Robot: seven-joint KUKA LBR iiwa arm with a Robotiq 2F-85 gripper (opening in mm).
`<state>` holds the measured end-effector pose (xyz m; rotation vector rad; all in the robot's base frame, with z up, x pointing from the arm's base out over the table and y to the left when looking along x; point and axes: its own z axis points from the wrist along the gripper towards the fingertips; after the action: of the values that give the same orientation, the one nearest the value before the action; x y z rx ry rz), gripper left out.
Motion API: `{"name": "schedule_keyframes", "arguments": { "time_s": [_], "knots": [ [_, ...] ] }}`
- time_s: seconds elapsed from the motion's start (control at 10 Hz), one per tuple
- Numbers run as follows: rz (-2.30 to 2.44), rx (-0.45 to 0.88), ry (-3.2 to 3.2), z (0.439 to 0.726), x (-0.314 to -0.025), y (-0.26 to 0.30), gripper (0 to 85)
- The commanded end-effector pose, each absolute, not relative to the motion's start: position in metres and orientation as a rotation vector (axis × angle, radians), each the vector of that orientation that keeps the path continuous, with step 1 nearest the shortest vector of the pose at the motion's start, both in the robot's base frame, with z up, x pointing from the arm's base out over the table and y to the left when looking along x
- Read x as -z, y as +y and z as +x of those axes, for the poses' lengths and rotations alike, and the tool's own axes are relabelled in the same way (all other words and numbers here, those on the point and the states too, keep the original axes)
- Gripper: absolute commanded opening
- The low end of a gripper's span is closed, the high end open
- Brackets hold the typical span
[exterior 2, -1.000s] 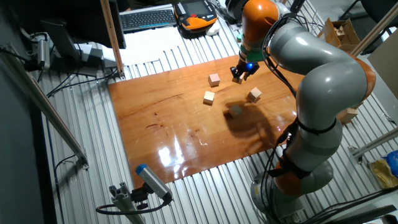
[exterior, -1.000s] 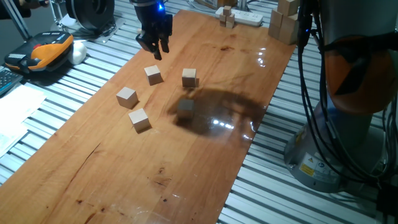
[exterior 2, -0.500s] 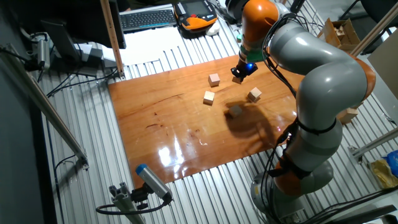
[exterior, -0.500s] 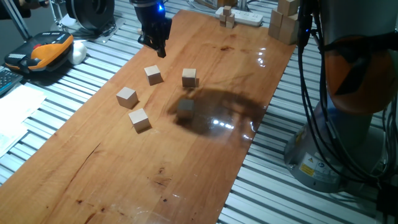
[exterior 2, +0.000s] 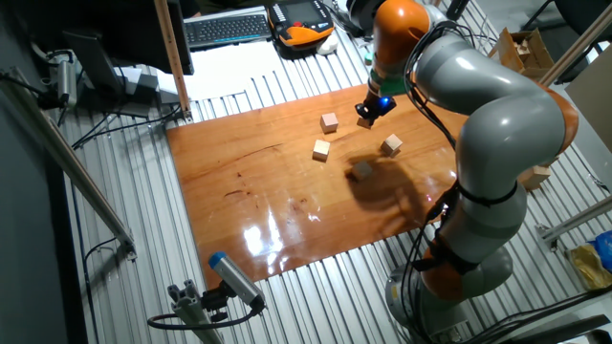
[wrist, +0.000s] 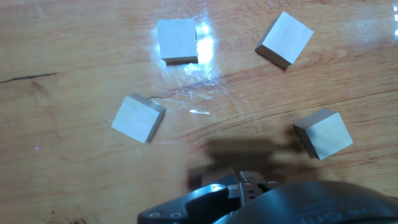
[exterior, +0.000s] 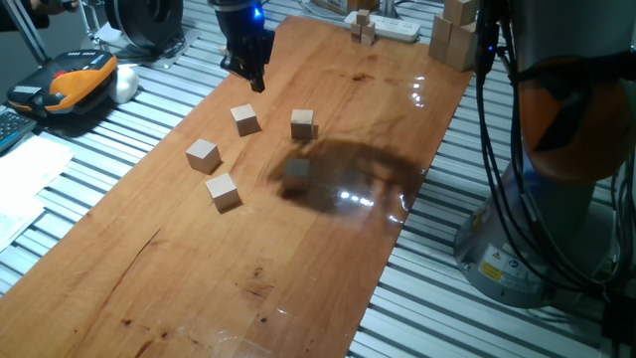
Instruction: Stack the blocks in a vertical line of five
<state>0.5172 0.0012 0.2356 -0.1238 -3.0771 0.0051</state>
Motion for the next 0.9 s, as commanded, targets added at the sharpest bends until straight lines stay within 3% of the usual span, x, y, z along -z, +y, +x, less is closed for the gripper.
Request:
{"name": "schedule_keyframes", "arguments": {
  "time_s": [0.0,0.8],
  "knots": [
    [-0.129,0.002,-3.08,0.5173,-0.2354,0.0013,0.0],
    [-0.167,-0.039,-3.092,0.5185,-0.2343,0.0063,0.0]
  ]
}}
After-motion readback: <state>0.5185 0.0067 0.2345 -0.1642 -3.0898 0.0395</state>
